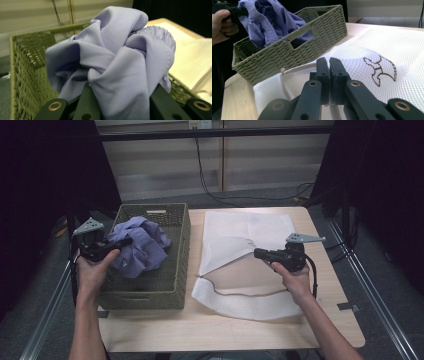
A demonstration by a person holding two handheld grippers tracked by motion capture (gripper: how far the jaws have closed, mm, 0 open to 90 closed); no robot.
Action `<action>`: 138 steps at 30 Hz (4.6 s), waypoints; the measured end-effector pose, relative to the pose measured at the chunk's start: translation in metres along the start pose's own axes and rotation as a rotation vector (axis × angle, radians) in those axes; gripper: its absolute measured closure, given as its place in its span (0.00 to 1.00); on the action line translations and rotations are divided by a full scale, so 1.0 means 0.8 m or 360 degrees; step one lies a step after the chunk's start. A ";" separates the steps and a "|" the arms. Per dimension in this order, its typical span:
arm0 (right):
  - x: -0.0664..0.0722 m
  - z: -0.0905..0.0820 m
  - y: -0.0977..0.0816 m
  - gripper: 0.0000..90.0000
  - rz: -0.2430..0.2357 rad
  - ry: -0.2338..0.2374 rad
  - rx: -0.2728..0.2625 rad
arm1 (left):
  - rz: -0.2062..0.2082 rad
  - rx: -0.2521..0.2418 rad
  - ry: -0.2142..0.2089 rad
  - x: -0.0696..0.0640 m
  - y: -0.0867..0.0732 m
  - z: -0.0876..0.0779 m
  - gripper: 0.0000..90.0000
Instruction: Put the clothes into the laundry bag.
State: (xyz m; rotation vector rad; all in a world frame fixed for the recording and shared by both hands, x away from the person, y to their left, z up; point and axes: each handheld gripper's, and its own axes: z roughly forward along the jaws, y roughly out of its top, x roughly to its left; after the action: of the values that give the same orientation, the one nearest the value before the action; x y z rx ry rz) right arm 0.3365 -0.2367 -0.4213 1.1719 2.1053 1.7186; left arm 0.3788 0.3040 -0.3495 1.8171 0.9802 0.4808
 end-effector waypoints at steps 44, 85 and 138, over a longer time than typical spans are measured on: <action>0.002 0.002 -0.001 0.97 -0.0012 0.0016 -0.0001 | 0.0154 -0.0399 -0.0079 -0.046 0.050 -0.076 0.86; 0.006 0.006 -0.002 0.96 -0.0033 0.0023 0.0023 | 0.0278 -0.0692 -0.0150 -0.102 0.085 -0.142 0.86; 0.007 0.008 -0.004 0.97 -0.0035 0.0043 0.0043 | 0.0465 -0.0639 -0.0565 -0.212 0.110 -0.104 0.85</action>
State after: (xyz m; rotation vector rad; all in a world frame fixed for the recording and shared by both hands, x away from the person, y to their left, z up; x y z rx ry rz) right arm 0.3351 -0.2284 -0.4242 1.1349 2.1551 1.7113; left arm 0.2568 0.1991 -0.2175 1.6073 0.3460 0.4714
